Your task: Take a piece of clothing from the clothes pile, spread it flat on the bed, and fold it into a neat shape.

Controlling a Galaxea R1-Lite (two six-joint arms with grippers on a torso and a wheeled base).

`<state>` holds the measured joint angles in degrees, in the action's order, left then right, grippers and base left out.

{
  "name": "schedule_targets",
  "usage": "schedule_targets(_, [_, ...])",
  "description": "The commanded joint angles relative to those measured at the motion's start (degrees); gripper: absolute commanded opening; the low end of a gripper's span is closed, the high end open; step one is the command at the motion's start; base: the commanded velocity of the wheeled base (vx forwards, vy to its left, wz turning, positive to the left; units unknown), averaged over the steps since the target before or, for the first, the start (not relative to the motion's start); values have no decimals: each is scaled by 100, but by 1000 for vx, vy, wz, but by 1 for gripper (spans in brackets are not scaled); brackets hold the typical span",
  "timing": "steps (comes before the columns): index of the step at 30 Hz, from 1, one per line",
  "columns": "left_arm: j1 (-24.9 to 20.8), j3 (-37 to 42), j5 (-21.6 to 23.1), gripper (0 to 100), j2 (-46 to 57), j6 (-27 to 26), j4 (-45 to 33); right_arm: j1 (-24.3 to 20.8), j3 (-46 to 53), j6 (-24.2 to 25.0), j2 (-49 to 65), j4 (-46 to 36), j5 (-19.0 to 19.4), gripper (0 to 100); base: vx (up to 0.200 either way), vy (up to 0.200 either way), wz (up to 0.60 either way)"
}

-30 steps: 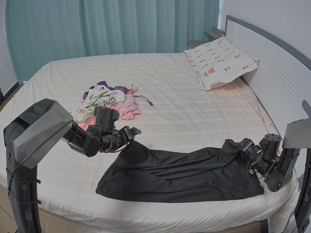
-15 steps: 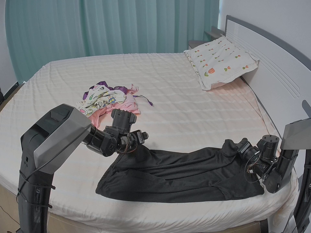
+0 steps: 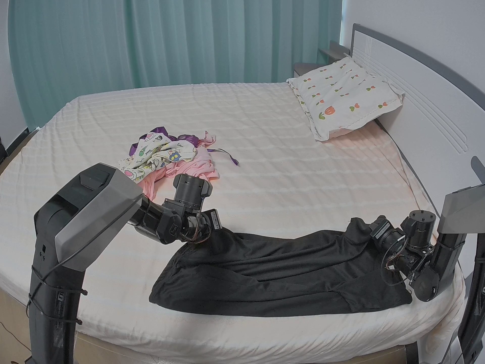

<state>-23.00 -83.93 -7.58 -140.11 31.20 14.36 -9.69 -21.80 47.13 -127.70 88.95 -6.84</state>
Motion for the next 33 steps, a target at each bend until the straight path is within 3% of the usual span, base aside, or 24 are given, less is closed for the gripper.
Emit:
schedule_targets(1, [129,0,-77,0,133,36,5,2,-9,-2,17,69,-2,0,0,0,0])
schedule_targets(6, [253,17,-411,0,370,405,41,11,-44,7,8,69,-28,0,0,0,0])
schedule_targets(12, [358,88,-428,0,704,967,32,55,-123,16,8,78,-46,0,0,0,0])
schedule_targets(20, [367,580,-463,0,1223,1187,128,284,-694,-46,-27,61,-28,0,0,0,0])
schedule_targets(27, [472,1336,-833,0,1319,1380,1122,363,-923,-239,-124,61,95,0,0,0,0])
schedule_targets(33, [586,1977,-850,0,1574,1389,1798,371,-1037,-380,-317,61,121,0,0,0,0])
